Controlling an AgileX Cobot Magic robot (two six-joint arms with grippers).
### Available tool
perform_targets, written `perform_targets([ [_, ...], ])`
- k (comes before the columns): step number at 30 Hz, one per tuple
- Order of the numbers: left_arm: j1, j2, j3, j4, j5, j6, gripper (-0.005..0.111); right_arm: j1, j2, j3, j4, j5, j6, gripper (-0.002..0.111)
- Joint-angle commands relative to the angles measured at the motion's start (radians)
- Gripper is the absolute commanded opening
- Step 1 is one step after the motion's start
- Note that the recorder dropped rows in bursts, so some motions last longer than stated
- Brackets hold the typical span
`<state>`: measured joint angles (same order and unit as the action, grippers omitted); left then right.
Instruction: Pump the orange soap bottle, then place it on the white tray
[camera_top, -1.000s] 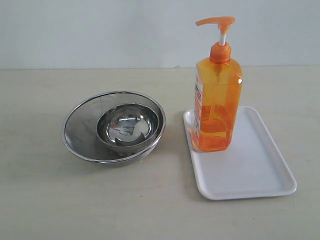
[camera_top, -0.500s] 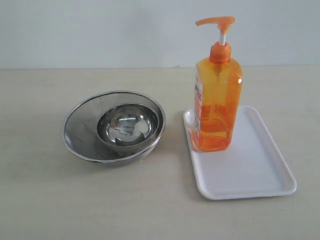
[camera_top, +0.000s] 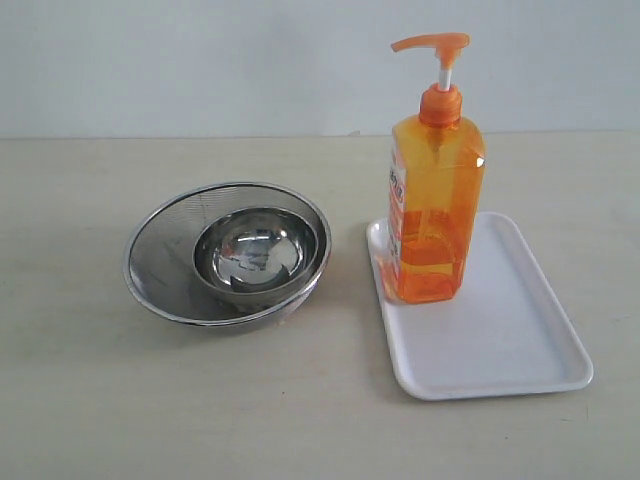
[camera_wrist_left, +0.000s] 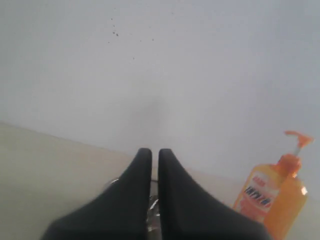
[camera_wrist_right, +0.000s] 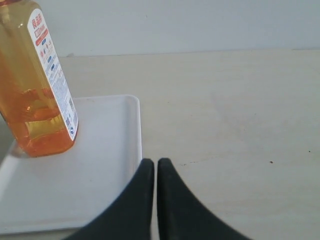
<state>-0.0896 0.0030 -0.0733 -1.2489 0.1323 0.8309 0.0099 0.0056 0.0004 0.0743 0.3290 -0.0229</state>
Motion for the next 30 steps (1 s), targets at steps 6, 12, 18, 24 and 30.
perform_targets([
  [6, 0.003, -0.003, 0.024, 0.926, 0.053, -0.625, 0.005, -0.001, -0.006, 0.0, -0.005, -0.007, -0.001, 0.0],
  [12, 0.003, -0.003, 0.073, 0.95, 0.05, -0.642, 0.005, -0.001, -0.006, 0.0, -0.003, -0.007, -0.001, 0.0],
  [18, 0.003, -0.003, 0.073, 1.054, 0.079, -0.817, 0.005, -0.001, -0.006, 0.0, -0.003, -0.006, -0.001, 0.0],
  [24, 0.003, -0.003, 0.073, 1.088, 0.104, -0.844, 0.005, -0.001, -0.006, 0.0, -0.003, -0.006, -0.001, 0.0],
  [30, 0.003, -0.003, 0.073, 1.088, 0.163, -0.831, 0.005, -0.001, -0.006, 0.0, -0.003, -0.006, -0.001, 0.0],
])
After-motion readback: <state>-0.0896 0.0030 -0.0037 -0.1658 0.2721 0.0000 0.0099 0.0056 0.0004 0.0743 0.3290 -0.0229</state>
